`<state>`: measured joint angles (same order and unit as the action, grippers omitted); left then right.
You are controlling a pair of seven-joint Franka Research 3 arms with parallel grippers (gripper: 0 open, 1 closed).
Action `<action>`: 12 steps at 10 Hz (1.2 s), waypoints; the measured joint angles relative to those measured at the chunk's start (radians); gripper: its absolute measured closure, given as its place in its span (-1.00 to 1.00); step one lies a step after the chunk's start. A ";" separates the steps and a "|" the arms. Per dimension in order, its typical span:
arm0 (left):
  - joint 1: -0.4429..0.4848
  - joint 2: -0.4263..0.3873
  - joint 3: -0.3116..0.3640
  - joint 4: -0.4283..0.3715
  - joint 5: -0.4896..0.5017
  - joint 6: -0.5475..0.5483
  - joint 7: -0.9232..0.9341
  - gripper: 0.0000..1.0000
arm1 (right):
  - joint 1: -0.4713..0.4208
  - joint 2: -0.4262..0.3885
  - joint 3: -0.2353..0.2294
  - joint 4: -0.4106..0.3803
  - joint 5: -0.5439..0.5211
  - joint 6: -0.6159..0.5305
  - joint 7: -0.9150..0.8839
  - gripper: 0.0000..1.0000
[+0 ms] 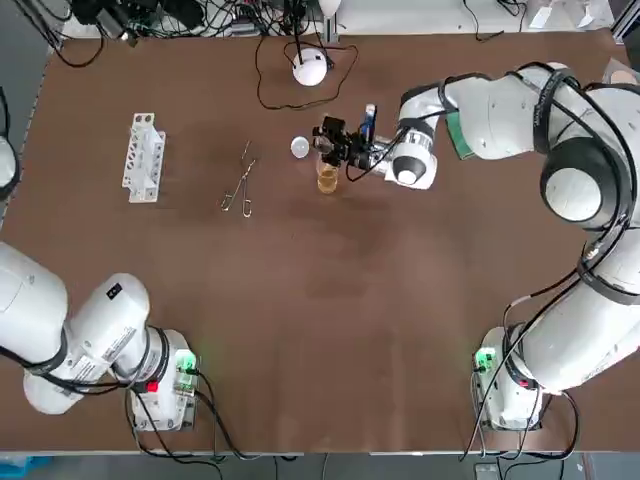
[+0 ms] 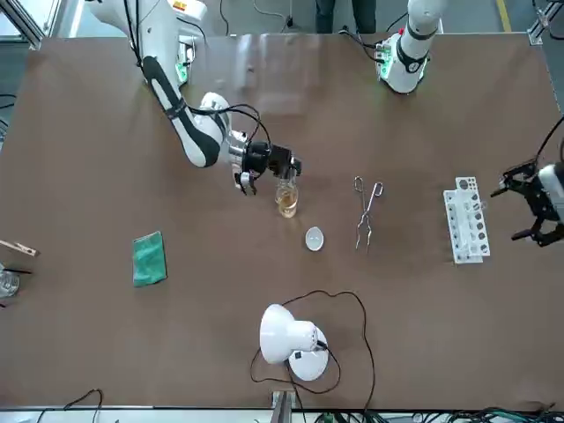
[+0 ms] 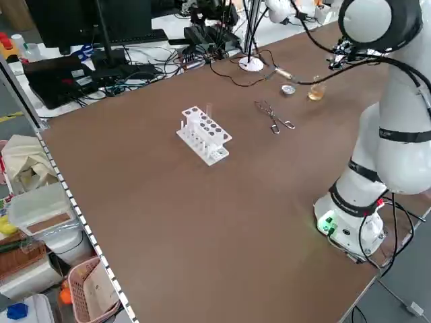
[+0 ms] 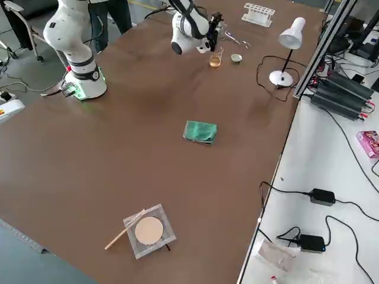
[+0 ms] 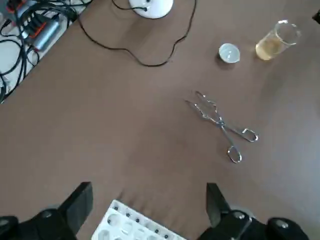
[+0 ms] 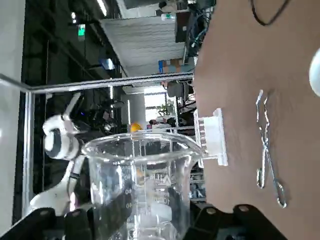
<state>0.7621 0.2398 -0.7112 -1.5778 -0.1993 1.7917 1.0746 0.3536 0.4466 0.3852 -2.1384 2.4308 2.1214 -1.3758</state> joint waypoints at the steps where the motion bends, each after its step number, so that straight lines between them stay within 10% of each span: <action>1: -0.044 -0.031 0.000 -0.004 0.022 0.008 -0.148 -1.00 | -0.010 -0.008 -0.001 -0.015 -0.012 0.006 -0.104 0.22; 5: -0.126 -0.143 -0.001 -0.006 0.155 0.013 -0.722 -1.00 | -0.072 -0.033 -0.002 -0.089 -0.081 0.007 -0.539 0.22; 12: -0.157 -0.158 -0.008 0.091 0.257 -0.119 -1.109 -1.00 | -0.337 -0.051 -0.006 -0.256 -0.433 -0.158 -1.011 0.21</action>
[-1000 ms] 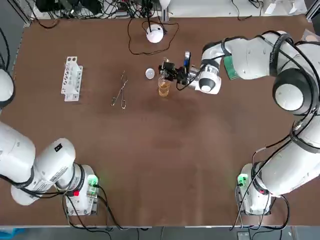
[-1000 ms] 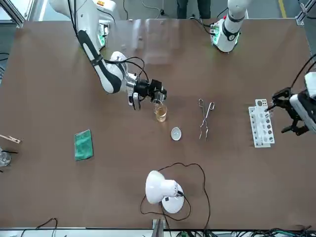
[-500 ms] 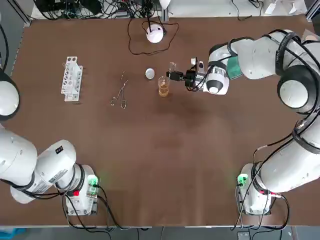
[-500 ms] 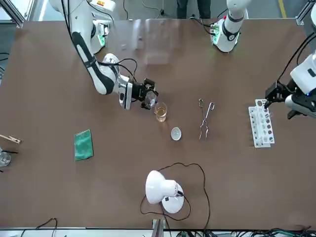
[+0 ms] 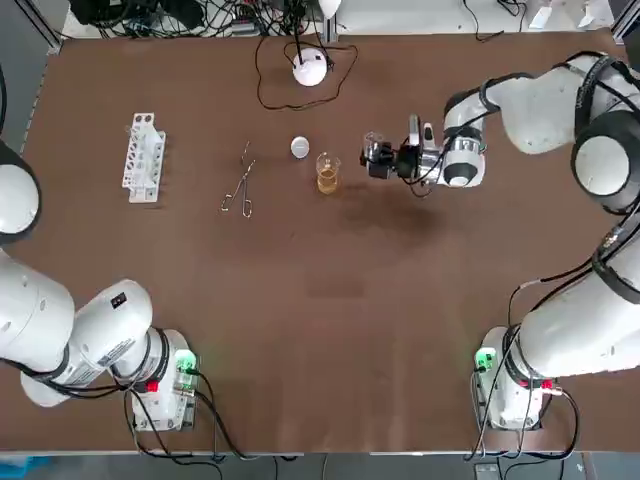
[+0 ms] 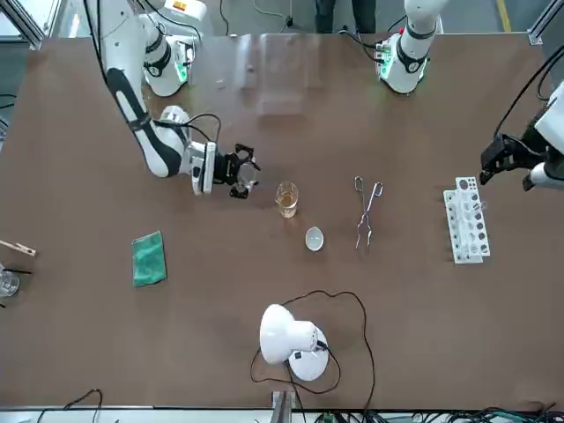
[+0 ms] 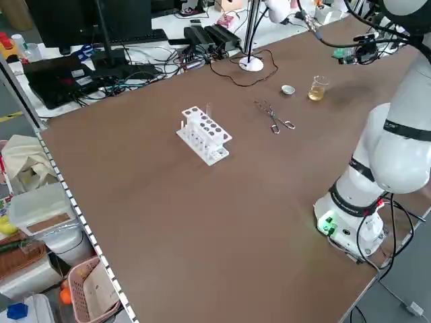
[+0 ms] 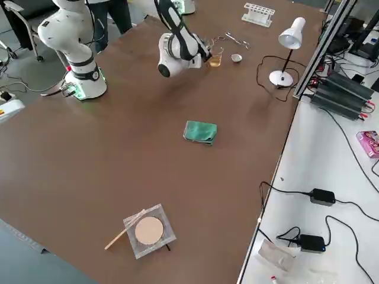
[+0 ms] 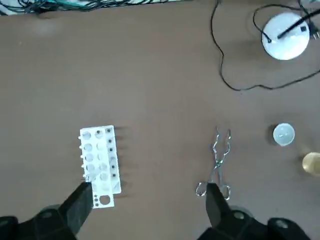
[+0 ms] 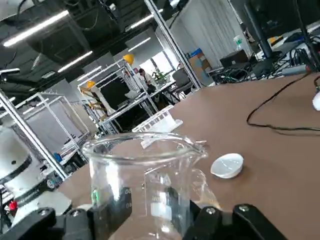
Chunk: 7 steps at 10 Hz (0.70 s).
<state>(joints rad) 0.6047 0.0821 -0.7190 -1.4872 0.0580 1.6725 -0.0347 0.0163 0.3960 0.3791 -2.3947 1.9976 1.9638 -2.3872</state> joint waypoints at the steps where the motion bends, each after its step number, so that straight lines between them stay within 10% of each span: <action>1: 0.001 0.000 0.001 0.003 -0.001 0.000 -0.012 -1.00 | -0.068 0.000 -0.002 -0.022 -0.087 -0.027 -0.061 0.21; 7: -0.064 0.000 0.051 0.009 -0.002 -0.001 -0.023 -1.00 | -0.651 0.057 -0.013 -0.070 -0.734 -0.117 -0.175 0.21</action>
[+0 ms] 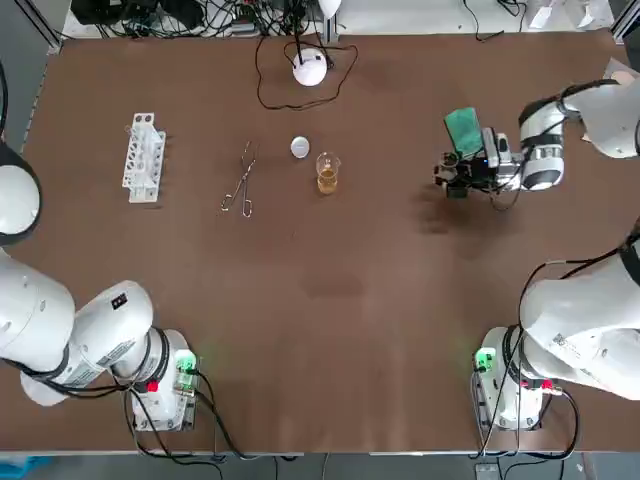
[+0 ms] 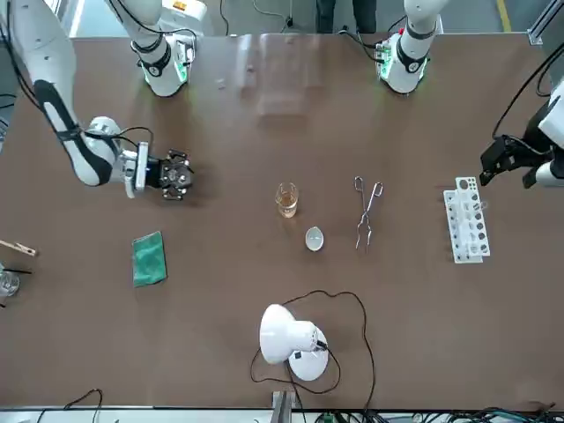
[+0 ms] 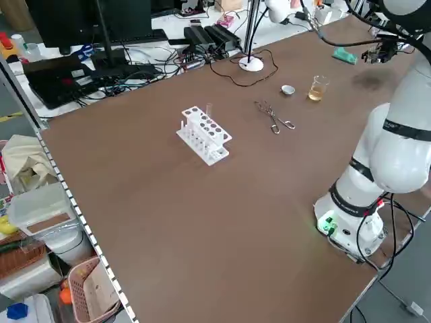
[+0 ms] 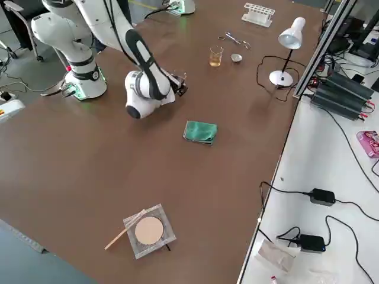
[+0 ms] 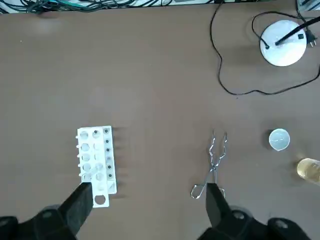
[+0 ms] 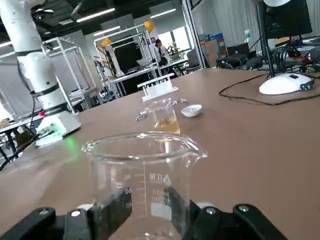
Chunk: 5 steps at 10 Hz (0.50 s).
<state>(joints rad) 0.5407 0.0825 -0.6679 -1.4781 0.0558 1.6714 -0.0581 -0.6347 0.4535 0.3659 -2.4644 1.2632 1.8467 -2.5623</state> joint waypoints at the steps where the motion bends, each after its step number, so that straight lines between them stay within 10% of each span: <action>1: -0.070 0.000 0.068 0.000 0.000 0.000 0.000 -1.00 | -0.092 0.028 -0.001 0.010 -0.093 -0.025 -0.014 0.21; 5: -0.343 0.000 0.347 0.001 0.000 0.000 0.000 -1.00 | -0.223 0.165 -0.050 0.156 -0.333 -0.142 -0.022 0.20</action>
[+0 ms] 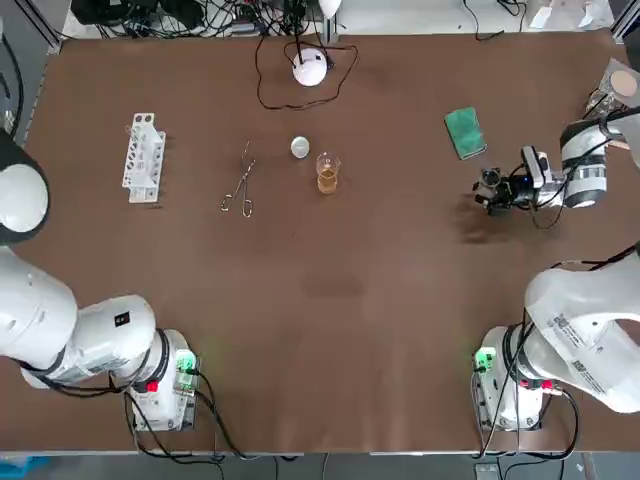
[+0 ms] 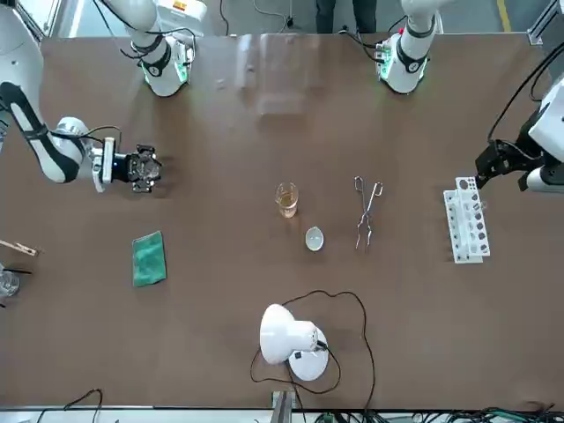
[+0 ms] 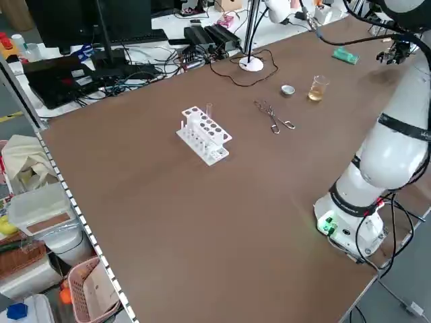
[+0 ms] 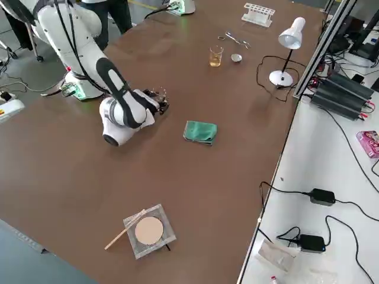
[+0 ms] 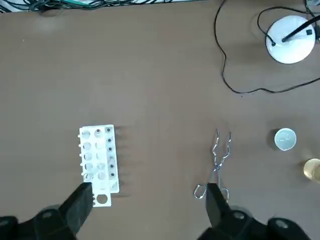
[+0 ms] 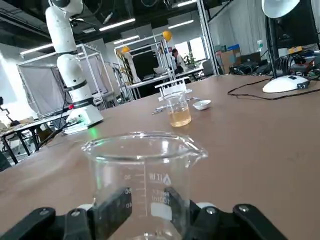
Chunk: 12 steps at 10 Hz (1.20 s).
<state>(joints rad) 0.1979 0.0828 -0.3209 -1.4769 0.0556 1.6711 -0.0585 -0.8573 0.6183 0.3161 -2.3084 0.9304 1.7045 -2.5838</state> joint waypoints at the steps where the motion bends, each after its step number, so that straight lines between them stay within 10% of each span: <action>1: -0.069 0.000 0.069 0.000 0.000 0.000 0.000 -1.00 | 0.000 0.026 -0.002 0.037 -0.022 -0.009 -0.001 0.20; 5: -0.240 0.000 0.248 0.001 0.000 0.000 0.000 -1.00 | 0.032 0.082 0.001 0.163 -0.090 -0.056 -0.025 0.19; 12: -0.248 0.000 0.255 0.001 -0.005 -0.006 -0.001 -1.00 | 0.081 0.206 -0.024 0.300 -0.164 -0.069 -0.080 0.17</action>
<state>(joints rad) -0.0503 0.0829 -0.0662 -1.4755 0.0510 1.6647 -0.0591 -0.7768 0.8248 0.2926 -2.0083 0.7662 1.6352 -2.6640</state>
